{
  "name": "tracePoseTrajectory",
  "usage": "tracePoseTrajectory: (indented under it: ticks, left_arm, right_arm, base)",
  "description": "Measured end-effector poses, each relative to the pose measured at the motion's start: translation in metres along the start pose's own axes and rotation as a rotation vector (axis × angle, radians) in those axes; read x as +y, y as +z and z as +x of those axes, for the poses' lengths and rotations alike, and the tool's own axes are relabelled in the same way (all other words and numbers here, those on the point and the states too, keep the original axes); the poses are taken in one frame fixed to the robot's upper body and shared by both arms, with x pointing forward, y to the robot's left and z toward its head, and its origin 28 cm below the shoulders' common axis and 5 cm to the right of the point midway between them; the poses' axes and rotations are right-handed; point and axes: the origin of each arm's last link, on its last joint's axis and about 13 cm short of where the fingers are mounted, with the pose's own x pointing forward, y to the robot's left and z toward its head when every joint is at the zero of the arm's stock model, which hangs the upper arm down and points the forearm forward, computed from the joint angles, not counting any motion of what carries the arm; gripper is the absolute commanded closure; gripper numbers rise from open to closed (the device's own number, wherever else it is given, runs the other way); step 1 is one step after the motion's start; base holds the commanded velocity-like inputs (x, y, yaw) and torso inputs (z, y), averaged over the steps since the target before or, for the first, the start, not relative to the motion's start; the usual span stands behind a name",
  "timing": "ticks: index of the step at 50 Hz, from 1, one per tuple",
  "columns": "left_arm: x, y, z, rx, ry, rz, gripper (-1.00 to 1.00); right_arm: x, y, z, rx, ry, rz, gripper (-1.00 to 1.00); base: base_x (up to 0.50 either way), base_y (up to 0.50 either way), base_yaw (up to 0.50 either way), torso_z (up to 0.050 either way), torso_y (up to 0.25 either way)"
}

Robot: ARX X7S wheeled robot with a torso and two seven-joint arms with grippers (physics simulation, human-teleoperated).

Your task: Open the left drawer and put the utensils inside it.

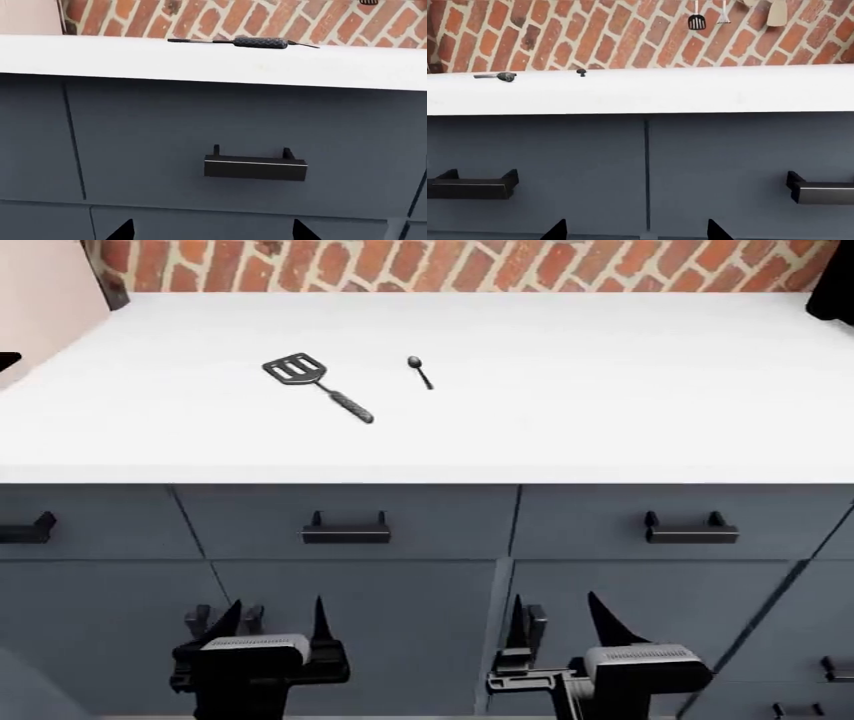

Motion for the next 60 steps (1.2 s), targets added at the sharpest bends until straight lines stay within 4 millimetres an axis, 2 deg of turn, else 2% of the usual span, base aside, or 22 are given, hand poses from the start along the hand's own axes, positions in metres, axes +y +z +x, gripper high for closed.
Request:
tracePoseTrajectory:
  ticks: [30,46,54,60]
  left_arm:
    - [0.001,-0.001,0.000,-0.001,0.010,0.008,-1.00]
    - [0.007,0.000,0.004,-0.004,0.054,0.023,-1.00]
    - [0.022,0.000,0.005,0.001,0.146,0.040,-1.00]
    - [0.038,0.004,0.000,-0.021,0.297,0.086,-1.00]
  right_arm:
    - [0.001,-0.002,0.001,0.016,0.003,0.012,-1.00]
    - [0.001,-0.002,0.001,0.014,0.008,0.019,-1.00]
    - [0.001,-0.001,0.001,0.014,0.011,0.021,-1.00]
    - [0.001,-0.002,0.002,0.017,0.013,0.021,-1.00]
  base:
    - [0.00,0.50,0.00,0.000,0.000]
    - [0.00,0.00,0.00,0.000,0.000]
    - [0.00,0.00,0.00,0.000,0.000]
    - [0.00,0.00,0.00,0.000,0.000]
